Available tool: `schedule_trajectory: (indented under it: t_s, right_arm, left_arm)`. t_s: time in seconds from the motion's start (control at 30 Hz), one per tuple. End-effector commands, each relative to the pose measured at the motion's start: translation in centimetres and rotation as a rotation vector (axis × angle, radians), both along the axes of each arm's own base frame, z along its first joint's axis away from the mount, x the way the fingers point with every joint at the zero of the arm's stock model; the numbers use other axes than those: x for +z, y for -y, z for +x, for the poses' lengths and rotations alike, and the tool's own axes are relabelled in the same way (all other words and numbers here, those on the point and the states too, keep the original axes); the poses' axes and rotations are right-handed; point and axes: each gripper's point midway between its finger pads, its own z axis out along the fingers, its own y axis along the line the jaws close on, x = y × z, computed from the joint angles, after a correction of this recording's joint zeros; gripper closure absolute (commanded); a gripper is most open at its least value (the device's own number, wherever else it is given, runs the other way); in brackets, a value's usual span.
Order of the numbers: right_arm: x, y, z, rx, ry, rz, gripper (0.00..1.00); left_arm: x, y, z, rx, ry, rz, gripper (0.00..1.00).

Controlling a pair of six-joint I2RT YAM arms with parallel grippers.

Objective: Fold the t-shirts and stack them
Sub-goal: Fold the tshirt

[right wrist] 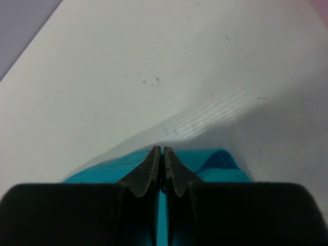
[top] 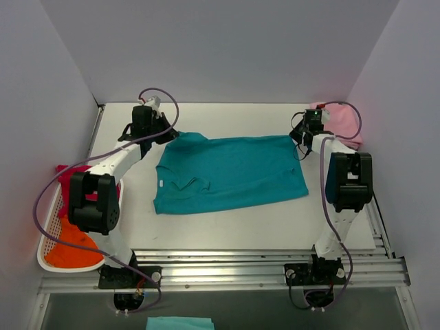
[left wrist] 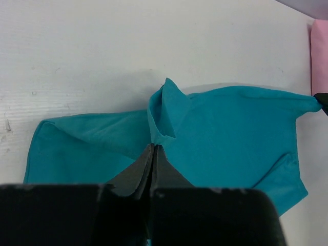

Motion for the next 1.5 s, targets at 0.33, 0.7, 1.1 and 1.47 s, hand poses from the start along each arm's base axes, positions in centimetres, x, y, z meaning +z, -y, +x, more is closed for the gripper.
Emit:
schedule_trajectory:
  t_s: [0.33, 0.7, 1.1, 1.47]
  right_arm:
    - [1.9, 0.2, -4.9, -0.003, 0.007, -0.018, 1.00]
    - [0.7, 0.7, -11.2, -0.030, -0.033, -0.037, 1.00]
    - [-1.5, 4.0, -16.6, -0.218, -0.141, -0.083, 0.00]
    - [4.8, 4.7, -15.7, -0.237, -0.014, -0.117, 0.00]
  left_arm:
    - [4.1, -1.7, -7.8, 0.057, 0.106, 0.111, 0.98]
    - [0.8, -2.4, -14.7, 0.116, 0.053, 0.197, 0.98]
    - [-5.6, -3.9, -23.2, 0.399, -0.119, 0.284, 0.06]
    - [-3.7, -4.8, -23.5, 0.533, -0.048, 0.203, 0.06]
